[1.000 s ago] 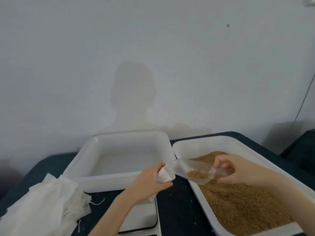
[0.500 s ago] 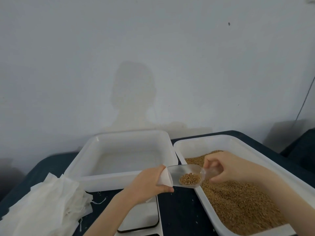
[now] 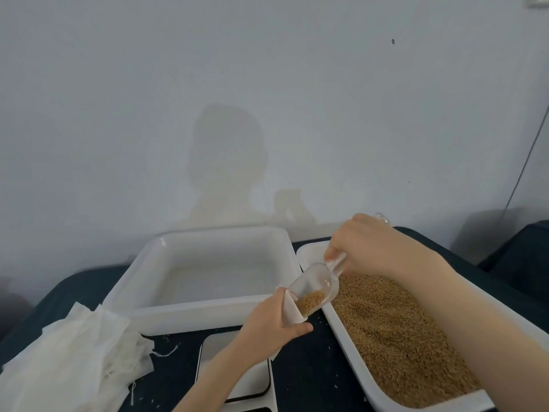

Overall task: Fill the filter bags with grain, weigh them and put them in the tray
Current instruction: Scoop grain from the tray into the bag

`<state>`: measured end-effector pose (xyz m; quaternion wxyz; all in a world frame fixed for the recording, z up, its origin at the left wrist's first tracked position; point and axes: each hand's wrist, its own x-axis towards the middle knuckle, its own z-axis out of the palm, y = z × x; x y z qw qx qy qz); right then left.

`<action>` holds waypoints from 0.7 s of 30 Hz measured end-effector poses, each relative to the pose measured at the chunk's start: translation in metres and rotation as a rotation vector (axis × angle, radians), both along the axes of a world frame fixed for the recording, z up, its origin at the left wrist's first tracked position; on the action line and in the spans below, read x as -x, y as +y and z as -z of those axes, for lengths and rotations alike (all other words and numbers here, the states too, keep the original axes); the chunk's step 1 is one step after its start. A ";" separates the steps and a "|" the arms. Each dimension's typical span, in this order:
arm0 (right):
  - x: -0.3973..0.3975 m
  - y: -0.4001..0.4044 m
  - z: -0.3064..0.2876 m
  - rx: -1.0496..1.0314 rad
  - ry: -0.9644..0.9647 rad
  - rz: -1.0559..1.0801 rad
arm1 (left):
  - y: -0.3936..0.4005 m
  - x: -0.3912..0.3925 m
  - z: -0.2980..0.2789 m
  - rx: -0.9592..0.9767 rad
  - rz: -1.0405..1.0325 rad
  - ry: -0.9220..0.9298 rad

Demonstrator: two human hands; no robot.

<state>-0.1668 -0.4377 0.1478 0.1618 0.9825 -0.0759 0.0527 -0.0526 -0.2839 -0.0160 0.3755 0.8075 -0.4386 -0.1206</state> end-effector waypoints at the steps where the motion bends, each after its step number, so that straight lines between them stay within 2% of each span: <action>1: 0.000 0.003 -0.001 0.060 0.007 -0.011 | -0.001 0.000 0.001 0.012 -0.007 0.004; 5: 0.001 0.009 -0.002 0.198 0.009 -0.069 | 0.000 0.000 0.002 0.029 -0.027 0.024; 13: 0.005 0.005 0.003 0.162 -0.055 -0.049 | 0.001 -0.002 0.001 0.039 -0.054 0.035; 16: 0.010 -0.010 0.011 -0.008 -0.114 -0.049 | 0.003 -0.003 -0.002 0.060 -0.085 0.027; 21: 0.030 -0.036 0.032 -0.491 -0.128 0.060 | 0.006 -0.006 -0.011 0.076 -0.110 -0.002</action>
